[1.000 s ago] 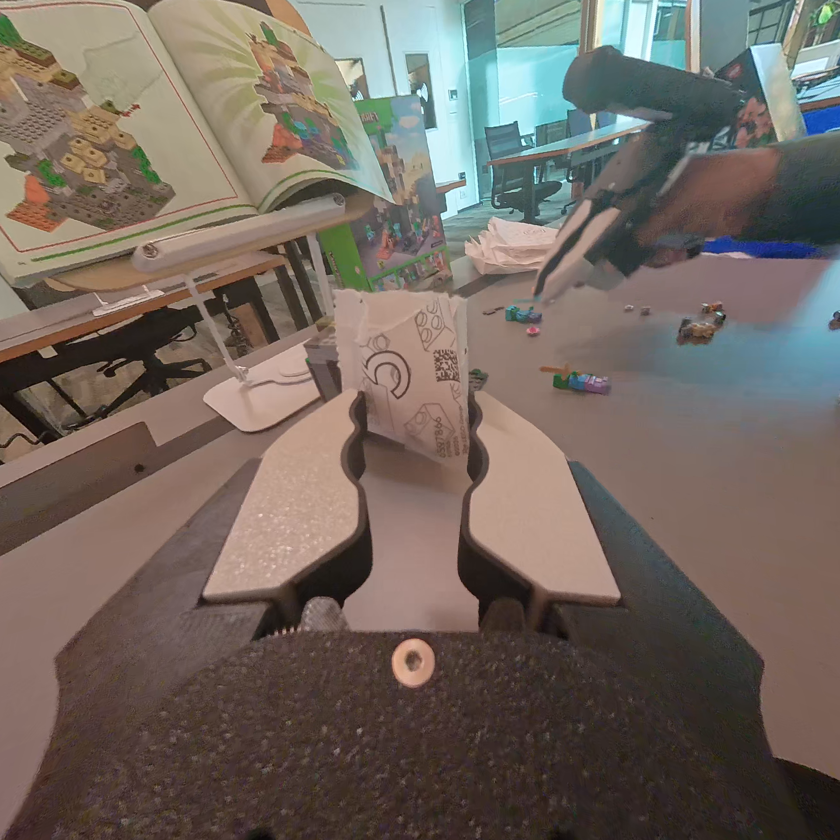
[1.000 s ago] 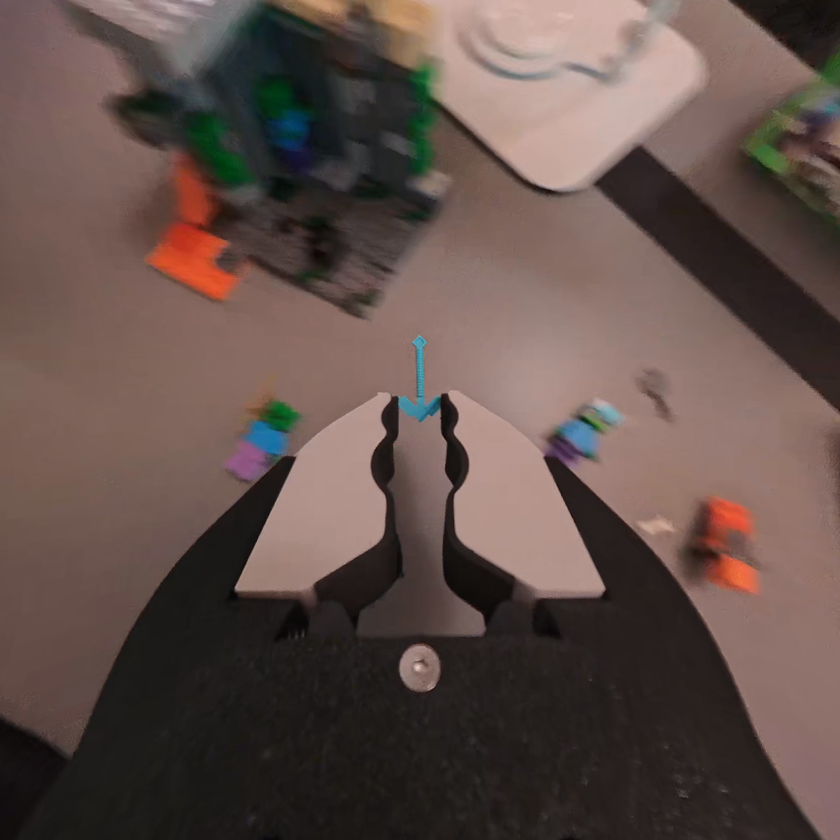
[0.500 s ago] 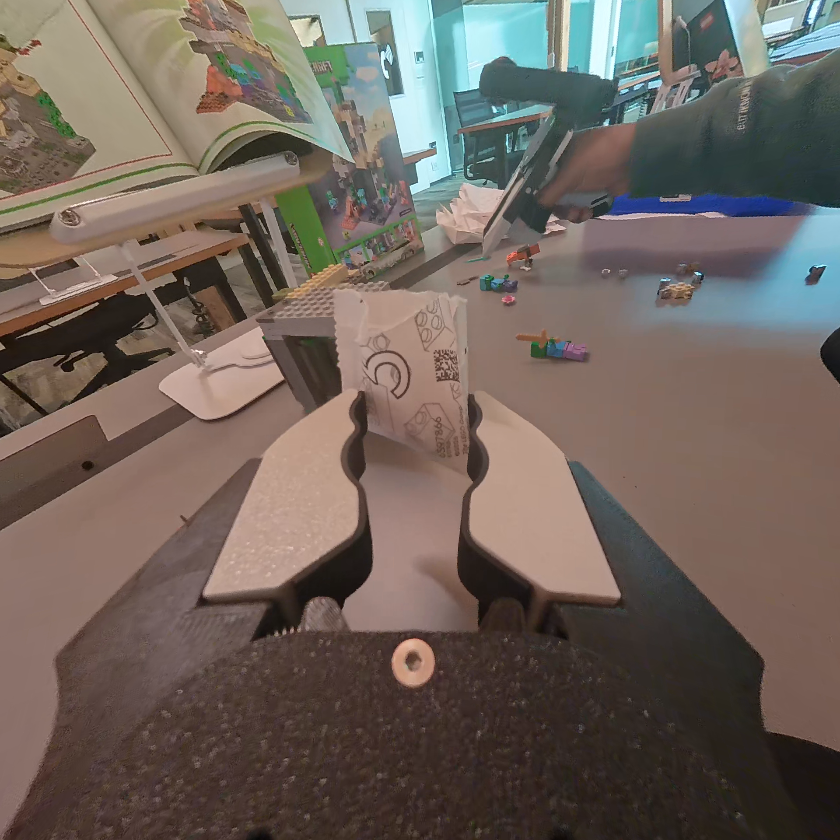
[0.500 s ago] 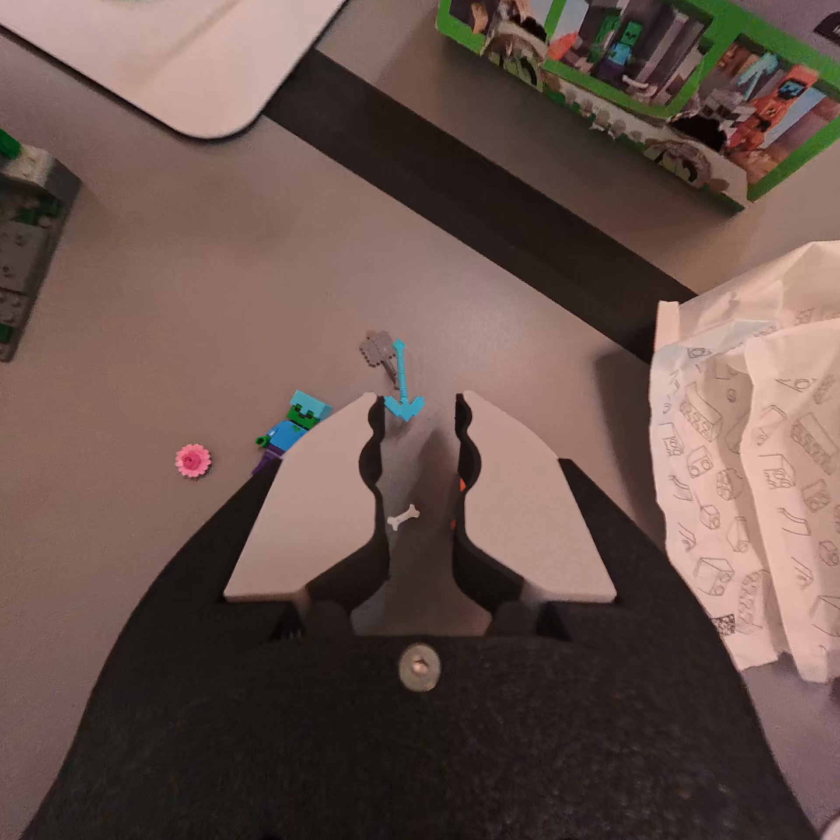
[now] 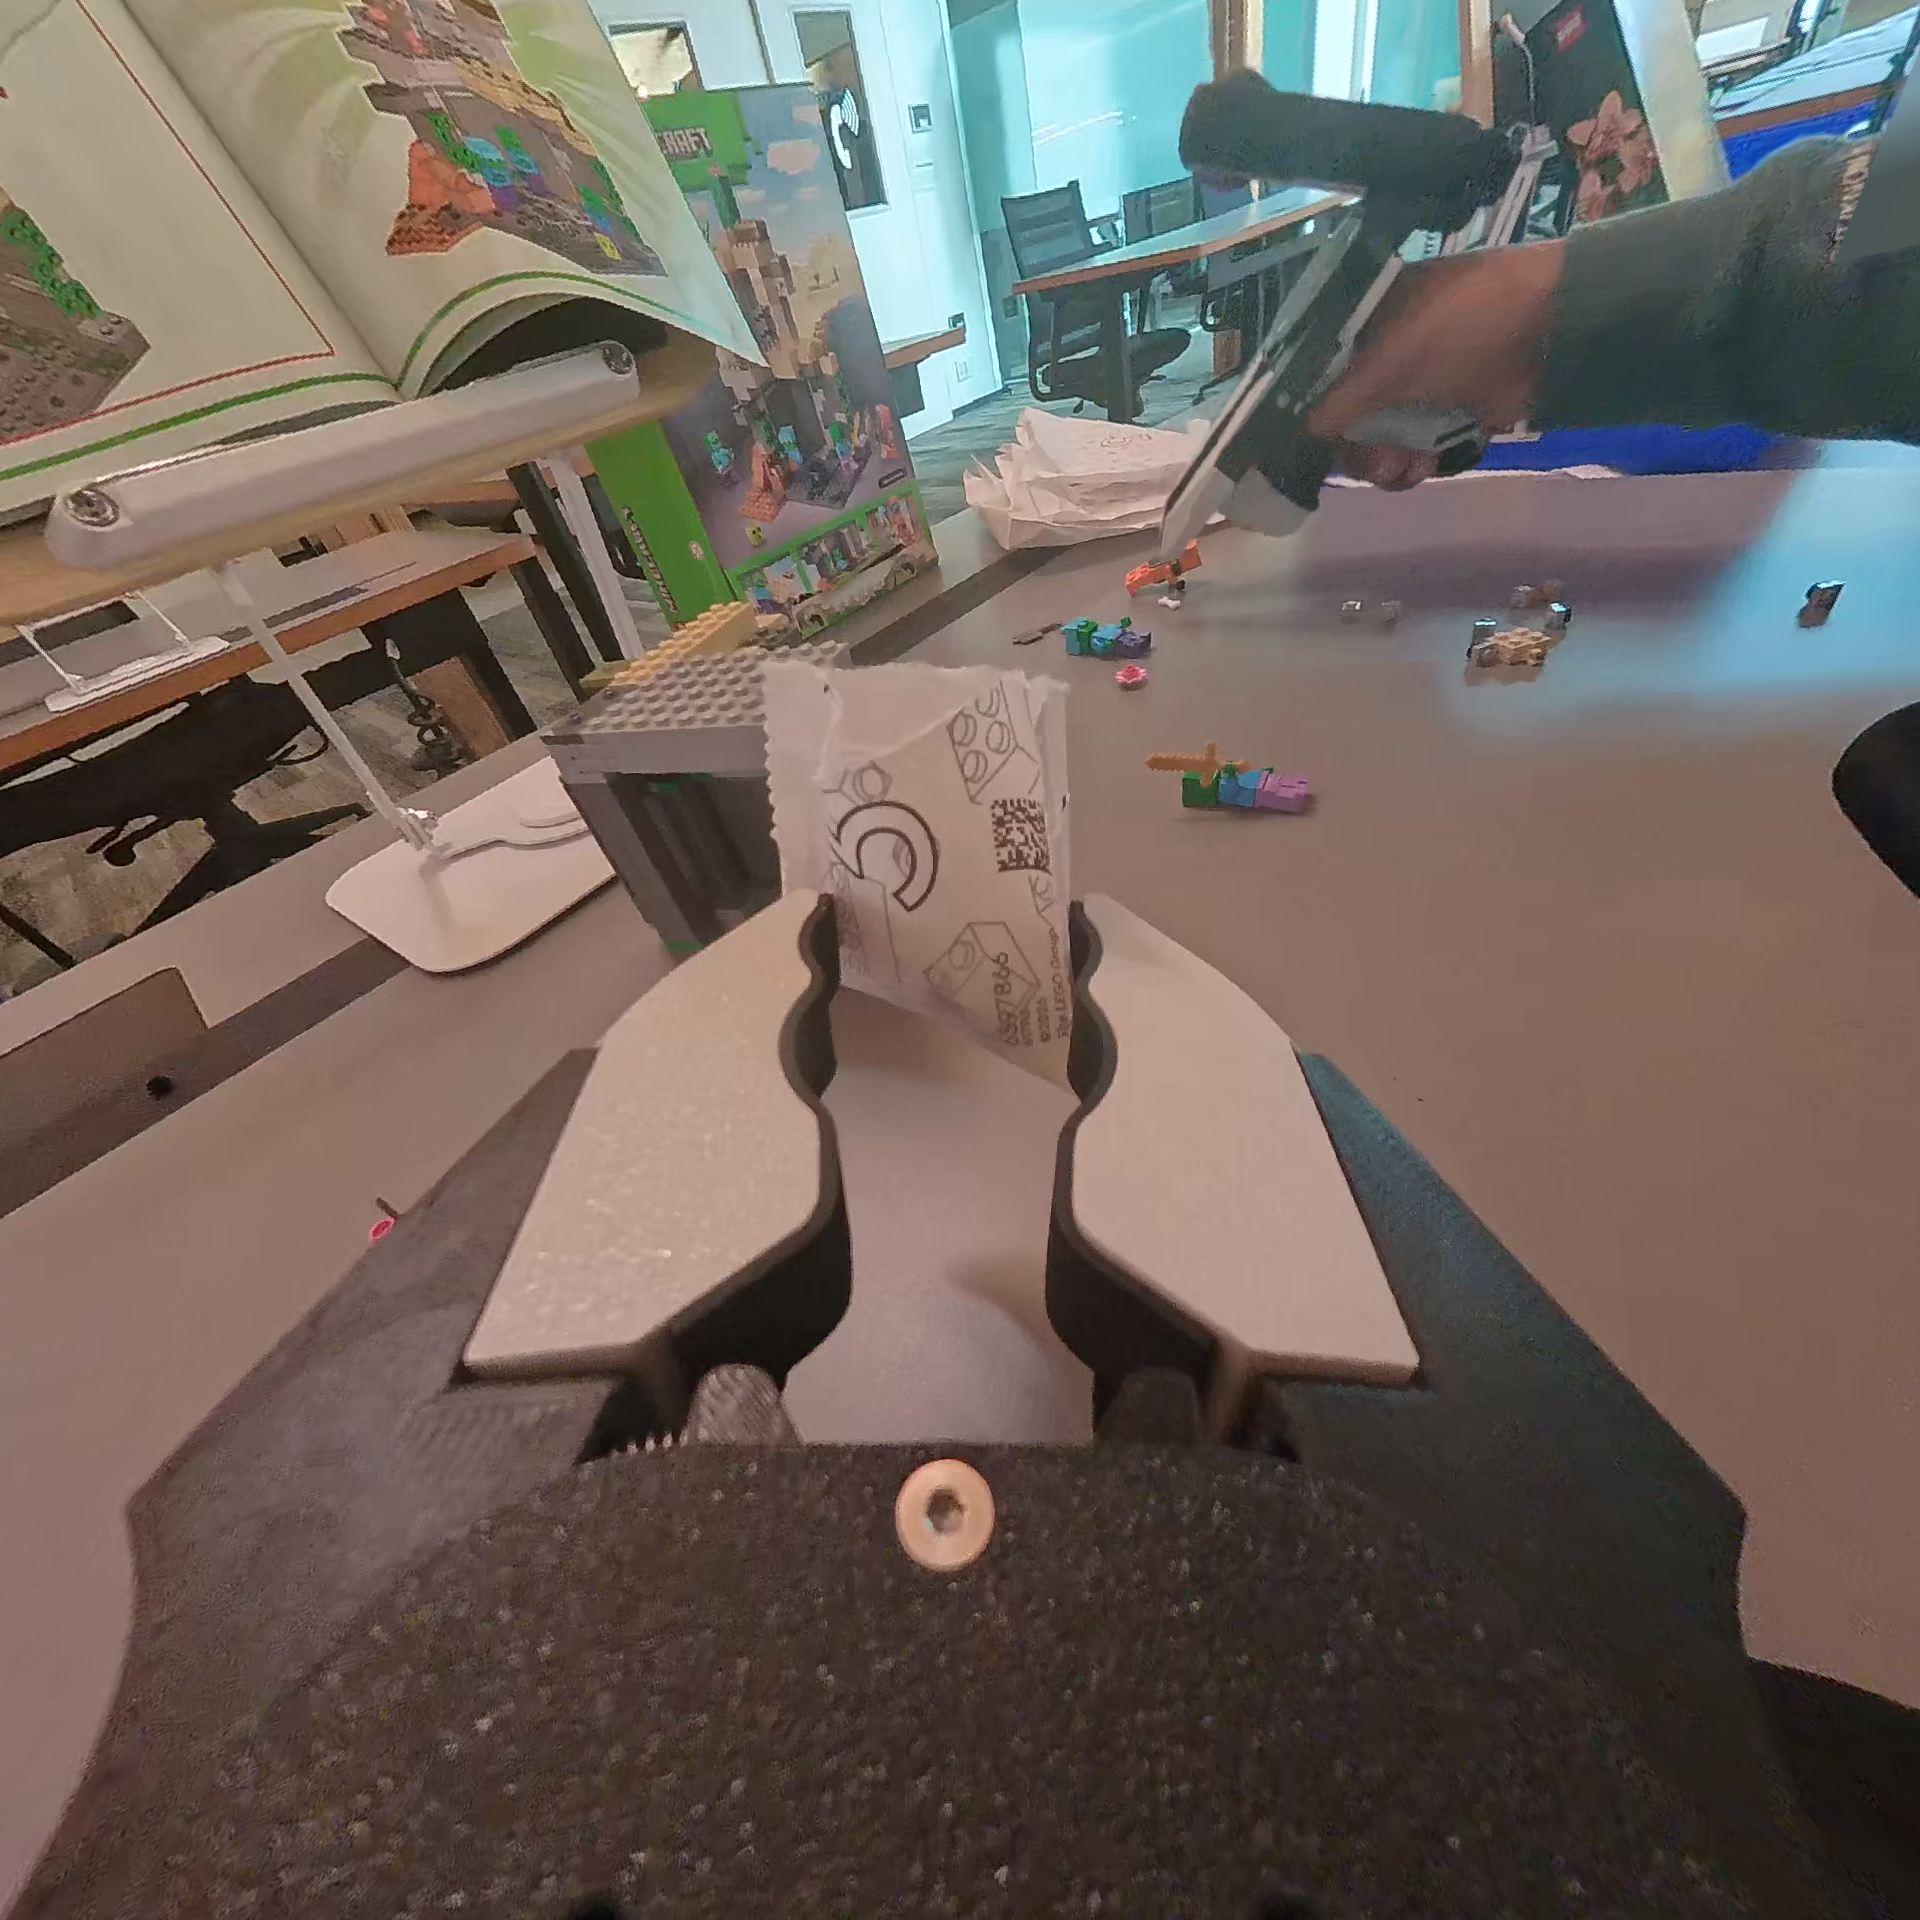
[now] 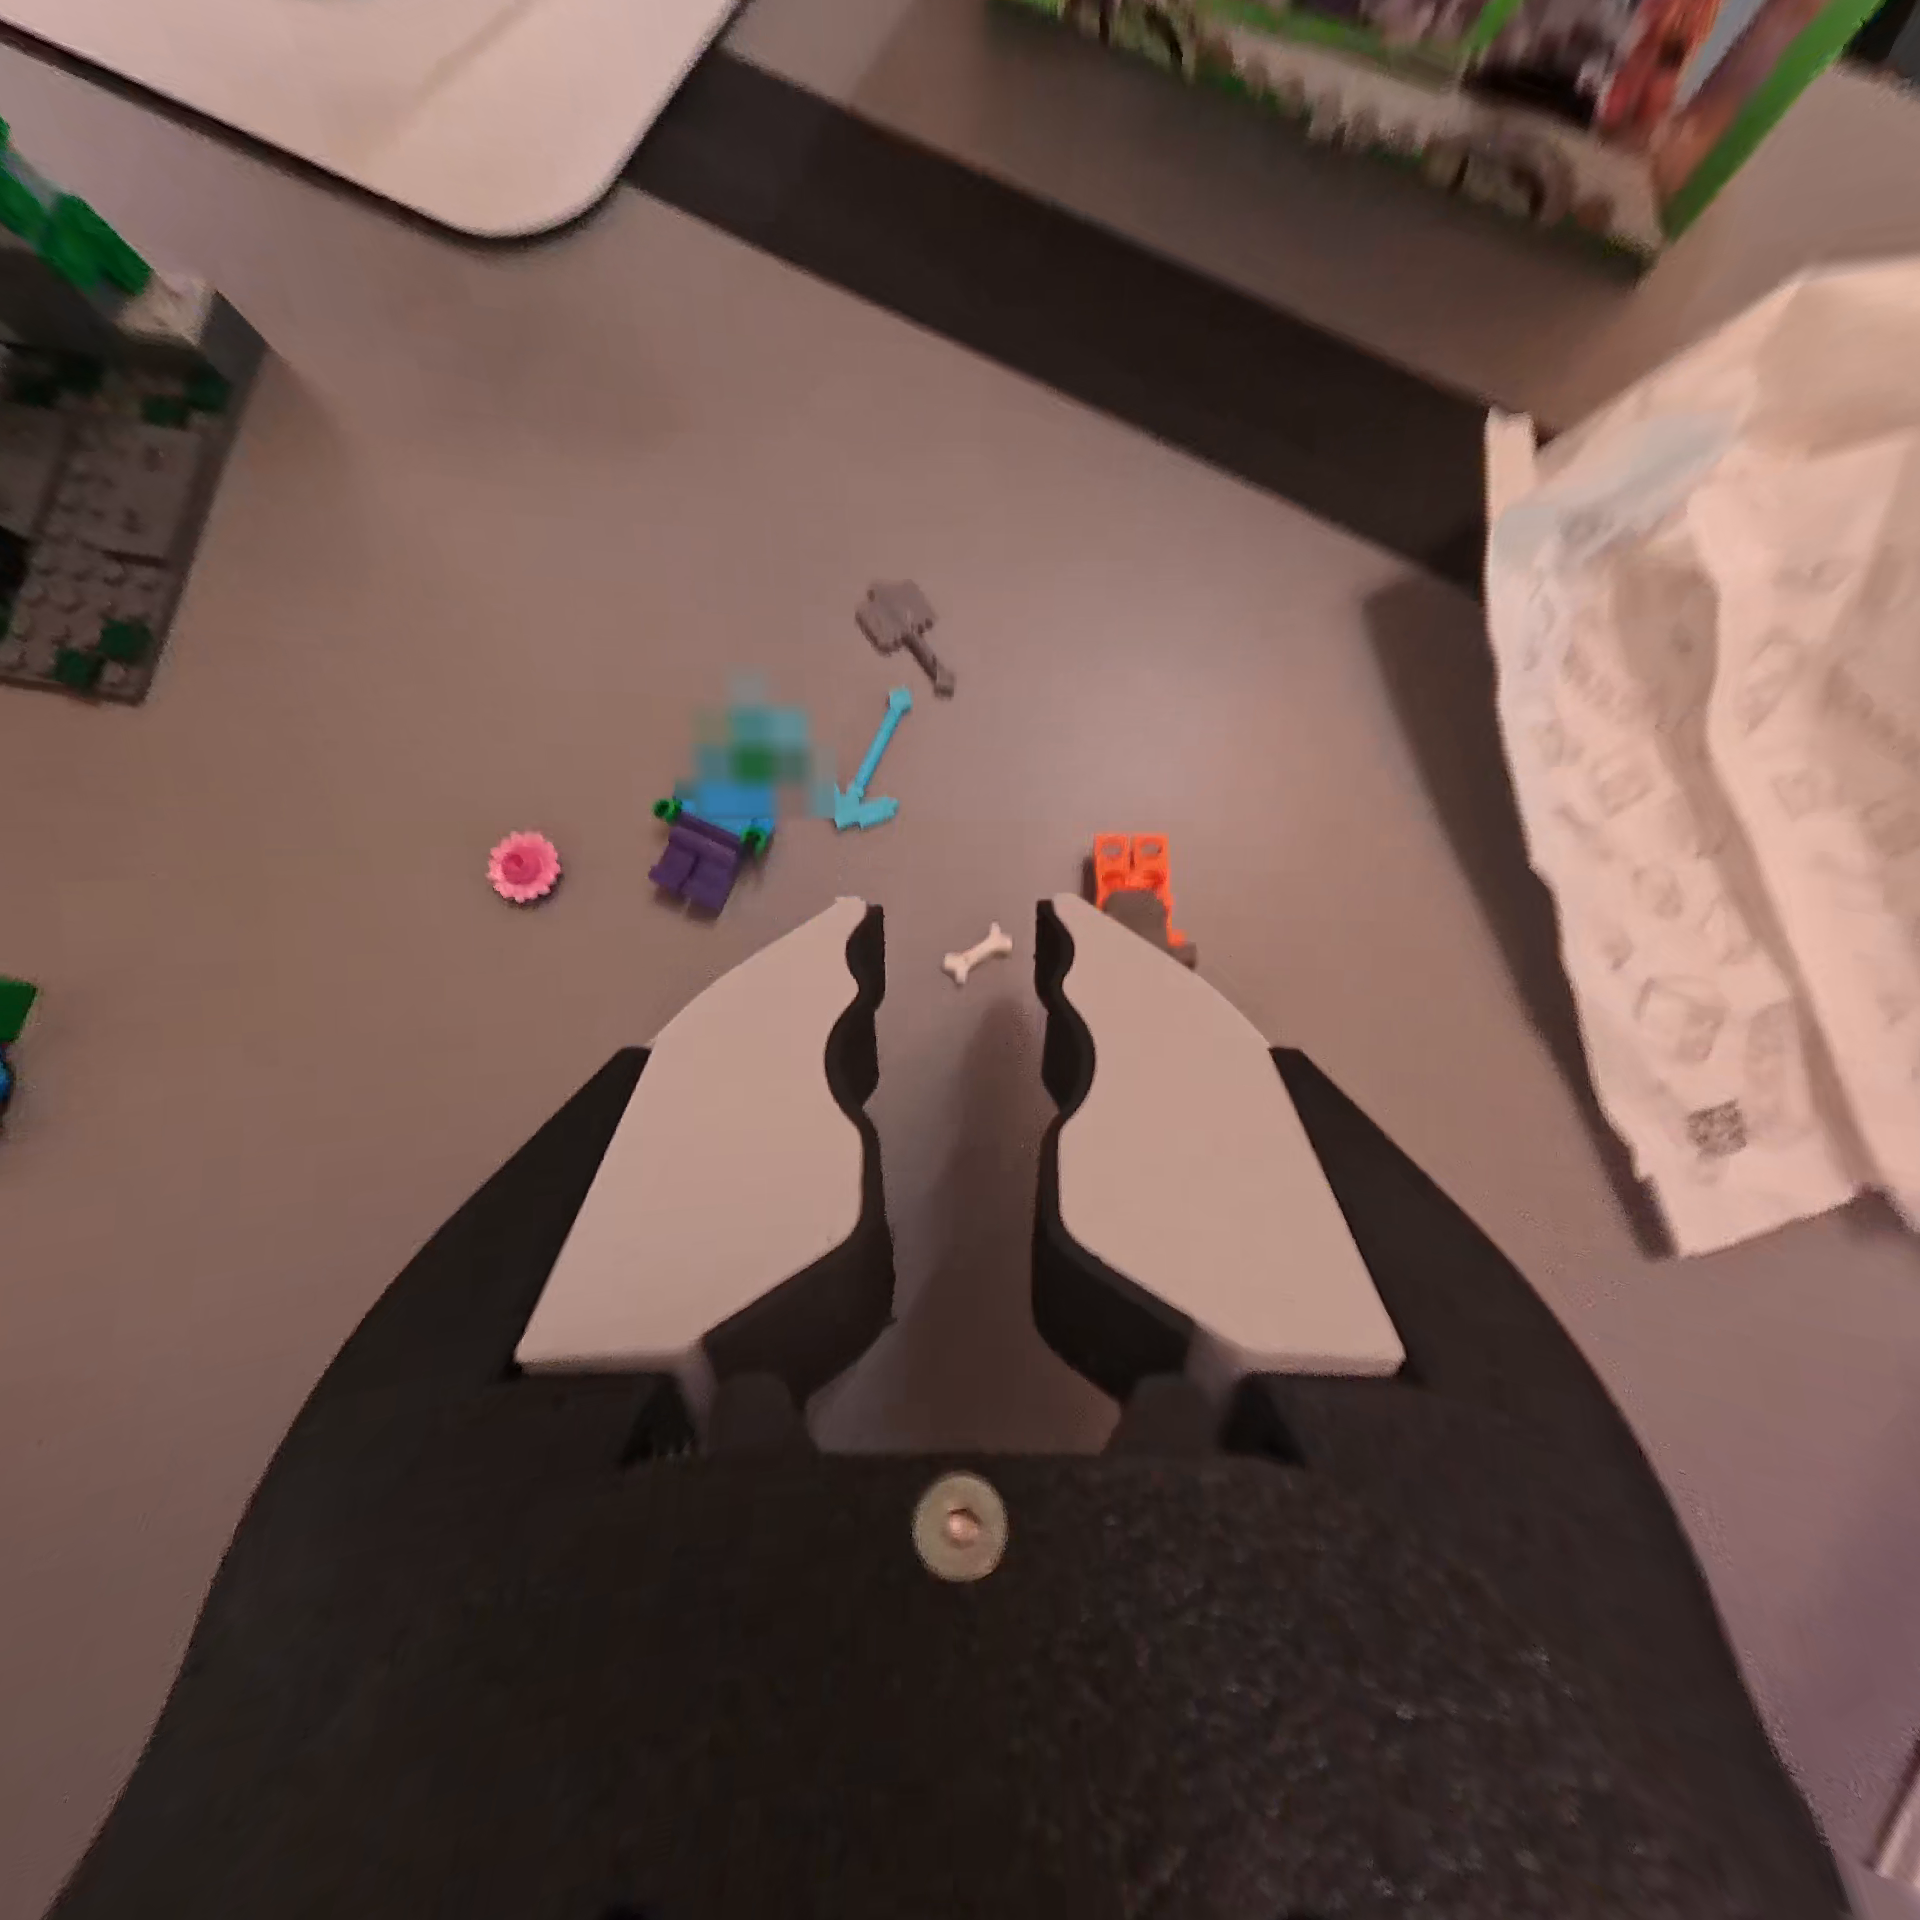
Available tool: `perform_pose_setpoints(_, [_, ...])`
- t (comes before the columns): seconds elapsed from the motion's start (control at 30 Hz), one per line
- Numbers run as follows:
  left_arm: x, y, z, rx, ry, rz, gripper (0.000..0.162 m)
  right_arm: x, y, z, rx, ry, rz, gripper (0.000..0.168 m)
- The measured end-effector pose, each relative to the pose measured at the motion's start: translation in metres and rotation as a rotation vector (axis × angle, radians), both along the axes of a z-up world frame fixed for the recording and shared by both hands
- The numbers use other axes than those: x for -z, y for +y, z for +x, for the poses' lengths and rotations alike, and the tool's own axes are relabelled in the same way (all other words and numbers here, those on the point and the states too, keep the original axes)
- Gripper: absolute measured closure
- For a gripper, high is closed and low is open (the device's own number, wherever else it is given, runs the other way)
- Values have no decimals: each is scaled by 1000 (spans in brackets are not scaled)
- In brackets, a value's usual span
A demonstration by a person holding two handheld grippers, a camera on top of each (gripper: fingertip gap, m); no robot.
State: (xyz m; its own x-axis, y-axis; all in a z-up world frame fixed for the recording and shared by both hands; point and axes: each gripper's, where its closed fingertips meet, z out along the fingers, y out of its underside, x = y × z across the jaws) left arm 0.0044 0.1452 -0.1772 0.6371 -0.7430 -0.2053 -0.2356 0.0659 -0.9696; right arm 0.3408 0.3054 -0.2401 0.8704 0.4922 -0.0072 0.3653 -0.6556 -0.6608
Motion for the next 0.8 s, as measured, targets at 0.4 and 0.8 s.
perform_pose_setpoints(0.4, [-3,-4,3,14,3,12,121,27,4,6,156,-21,-69,149])
perform_pose_setpoints(0.8, [-9,-13,9,37,13,42,120,23,-5,3,128,-21,-78,168])
